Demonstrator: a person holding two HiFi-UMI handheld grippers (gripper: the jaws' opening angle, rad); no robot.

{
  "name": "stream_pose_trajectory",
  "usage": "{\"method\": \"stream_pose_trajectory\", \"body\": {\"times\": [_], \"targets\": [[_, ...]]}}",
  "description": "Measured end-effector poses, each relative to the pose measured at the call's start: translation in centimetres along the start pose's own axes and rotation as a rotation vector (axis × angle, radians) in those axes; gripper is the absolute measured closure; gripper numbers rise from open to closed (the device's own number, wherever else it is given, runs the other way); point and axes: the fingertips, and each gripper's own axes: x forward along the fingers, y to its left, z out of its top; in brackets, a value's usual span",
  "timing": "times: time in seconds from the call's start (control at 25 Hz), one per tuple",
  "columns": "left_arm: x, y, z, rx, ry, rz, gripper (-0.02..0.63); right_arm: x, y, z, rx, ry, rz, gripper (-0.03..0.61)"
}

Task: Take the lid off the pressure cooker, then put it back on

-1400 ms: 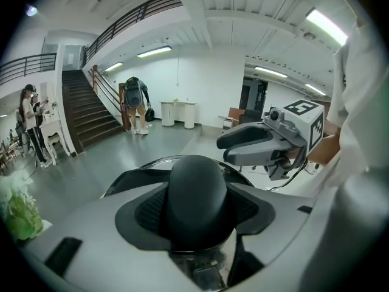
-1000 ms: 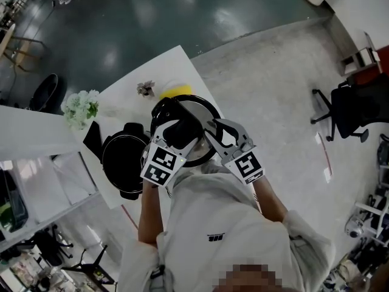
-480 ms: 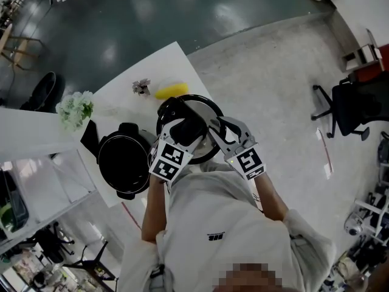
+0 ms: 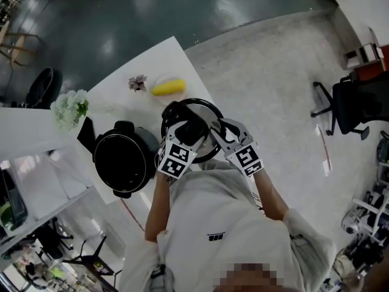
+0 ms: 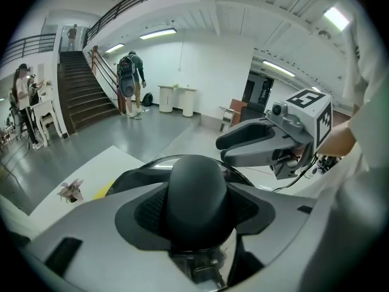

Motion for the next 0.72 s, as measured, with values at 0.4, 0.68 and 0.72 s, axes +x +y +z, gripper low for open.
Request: {"method": "stream_pose_trajectory", "body": {"times": [0.4,0.68,0.72], "targets": [[3.0,0.3,-2.8,-0.037,0.009,0.025,0.325,1.3,-0.4,-3.2,0.01,0.054,0.02,0.446],[4.6,0.8,-4.7,-0.068,-0.002,0.048,0.325,2.2,-0.5,-5.5,0.02,0.096,0.029,0.446],[4.9,0.9,-4.9,-0.074,-0.003,0.05,0.325,2.3,-0.5,-5.7,0.02,0.101,0.03,0.446]]}}
